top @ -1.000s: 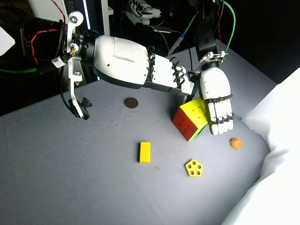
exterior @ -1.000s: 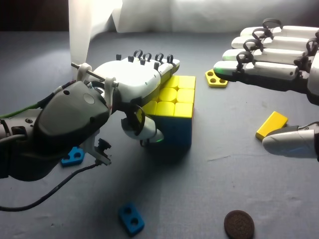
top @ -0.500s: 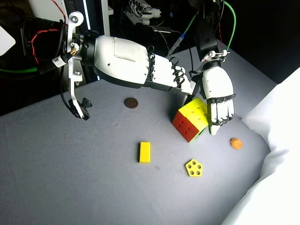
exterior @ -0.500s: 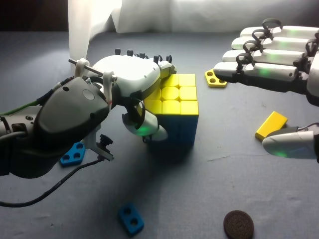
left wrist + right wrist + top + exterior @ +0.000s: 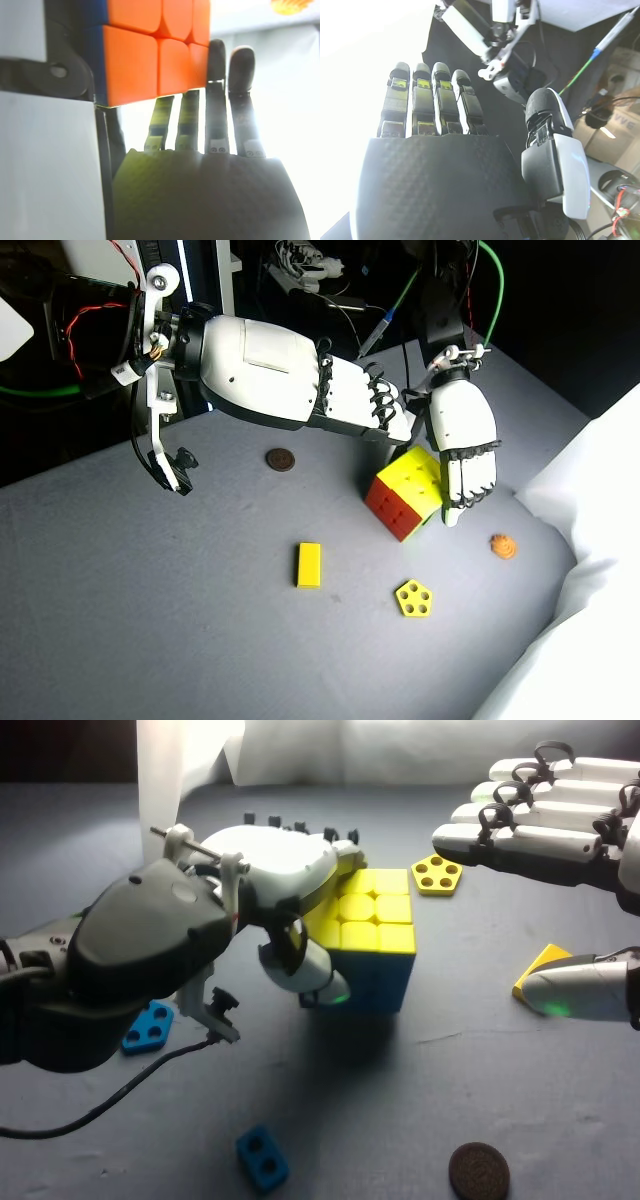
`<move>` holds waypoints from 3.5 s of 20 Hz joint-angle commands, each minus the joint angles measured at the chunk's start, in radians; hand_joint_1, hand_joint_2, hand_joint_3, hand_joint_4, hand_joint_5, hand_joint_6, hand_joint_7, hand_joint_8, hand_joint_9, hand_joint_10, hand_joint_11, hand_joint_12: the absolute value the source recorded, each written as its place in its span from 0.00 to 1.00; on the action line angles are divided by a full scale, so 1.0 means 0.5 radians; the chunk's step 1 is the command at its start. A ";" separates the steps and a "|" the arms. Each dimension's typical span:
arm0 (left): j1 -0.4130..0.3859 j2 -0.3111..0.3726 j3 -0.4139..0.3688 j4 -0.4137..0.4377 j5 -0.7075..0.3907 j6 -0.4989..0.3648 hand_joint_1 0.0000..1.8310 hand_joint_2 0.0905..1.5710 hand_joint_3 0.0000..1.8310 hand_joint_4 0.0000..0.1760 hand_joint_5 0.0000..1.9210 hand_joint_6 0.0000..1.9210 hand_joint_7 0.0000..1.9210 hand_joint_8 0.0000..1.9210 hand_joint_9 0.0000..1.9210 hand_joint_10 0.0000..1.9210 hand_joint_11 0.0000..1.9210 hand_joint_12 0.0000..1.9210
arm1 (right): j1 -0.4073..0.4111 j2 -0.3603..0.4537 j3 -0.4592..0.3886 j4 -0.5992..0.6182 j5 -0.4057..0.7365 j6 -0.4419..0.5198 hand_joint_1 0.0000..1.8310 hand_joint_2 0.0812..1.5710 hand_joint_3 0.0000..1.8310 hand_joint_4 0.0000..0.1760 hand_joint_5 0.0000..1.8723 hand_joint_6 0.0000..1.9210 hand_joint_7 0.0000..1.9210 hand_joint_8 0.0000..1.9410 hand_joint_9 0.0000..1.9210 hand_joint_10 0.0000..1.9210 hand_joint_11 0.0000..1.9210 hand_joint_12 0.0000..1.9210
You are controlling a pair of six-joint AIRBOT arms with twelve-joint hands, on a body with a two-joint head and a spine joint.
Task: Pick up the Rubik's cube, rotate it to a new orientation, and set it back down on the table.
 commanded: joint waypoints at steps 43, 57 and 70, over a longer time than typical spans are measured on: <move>-0.408 0.172 -0.268 -0.383 -0.127 0.421 0.69 0.66 0.00 0.00 0.27 0.39 0.19 0.67 0.18 0.73 0.14 0.83 | -0.092 -0.236 0.069 0.591 0.236 -0.600 0.00 0.86 0.00 0.00 0.10 0.00 0.37 1.00 0.41 1.00 0.27 1.00; -0.427 0.176 -0.259 -0.373 -0.127 0.422 0.67 0.67 0.00 0.00 0.22 0.47 0.18 0.70 0.18 0.75 0.13 0.86 | -0.047 -0.333 0.123 0.616 0.108 -0.619 0.00 0.86 0.00 0.00 0.09 0.00 0.34 1.00 0.38 1.00 0.26 1.00; -0.434 0.178 -0.253 -0.373 -0.127 0.422 0.65 0.65 0.00 0.00 0.25 0.42 0.18 0.70 0.17 0.76 0.11 0.86 | -0.042 -0.374 0.125 0.615 -0.064 -0.624 0.00 0.87 0.00 0.00 0.11 0.01 0.33 1.00 0.38 1.00 0.30 1.00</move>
